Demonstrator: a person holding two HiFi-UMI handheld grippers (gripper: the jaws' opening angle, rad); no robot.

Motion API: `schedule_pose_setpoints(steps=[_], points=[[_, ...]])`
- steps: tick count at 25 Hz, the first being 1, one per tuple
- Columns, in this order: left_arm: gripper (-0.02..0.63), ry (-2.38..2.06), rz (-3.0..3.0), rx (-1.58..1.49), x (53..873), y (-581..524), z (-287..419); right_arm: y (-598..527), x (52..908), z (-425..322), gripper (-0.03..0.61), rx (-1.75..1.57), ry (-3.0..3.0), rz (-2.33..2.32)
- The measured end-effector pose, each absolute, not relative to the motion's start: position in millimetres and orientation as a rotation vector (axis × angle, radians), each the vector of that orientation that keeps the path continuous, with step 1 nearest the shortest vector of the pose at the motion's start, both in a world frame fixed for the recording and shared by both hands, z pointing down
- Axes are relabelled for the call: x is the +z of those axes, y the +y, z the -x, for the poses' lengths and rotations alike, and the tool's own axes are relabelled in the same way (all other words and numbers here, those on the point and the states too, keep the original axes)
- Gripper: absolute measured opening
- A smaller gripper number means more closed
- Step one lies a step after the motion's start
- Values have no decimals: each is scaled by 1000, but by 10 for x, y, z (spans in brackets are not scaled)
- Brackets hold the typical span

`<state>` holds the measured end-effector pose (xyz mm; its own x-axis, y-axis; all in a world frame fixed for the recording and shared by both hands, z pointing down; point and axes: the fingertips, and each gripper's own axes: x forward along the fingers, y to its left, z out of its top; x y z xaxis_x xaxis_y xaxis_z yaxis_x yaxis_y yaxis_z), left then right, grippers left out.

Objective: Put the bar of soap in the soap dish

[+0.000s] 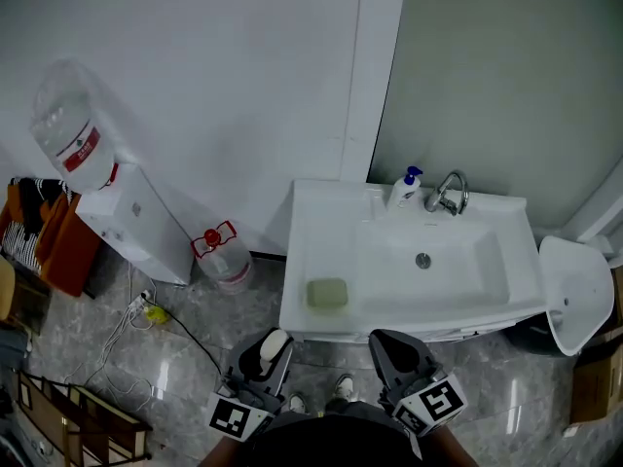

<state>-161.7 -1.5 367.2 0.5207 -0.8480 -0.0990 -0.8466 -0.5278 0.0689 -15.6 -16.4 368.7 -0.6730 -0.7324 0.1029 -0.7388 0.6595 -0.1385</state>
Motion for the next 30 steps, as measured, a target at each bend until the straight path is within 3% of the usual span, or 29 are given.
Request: schedule_pose_setpoints(steps=[30], points=[[115, -1711, -2668, -66, 3809, -450, 1528, -627, 3885, -135, 11, 307, -2846, -1168]])
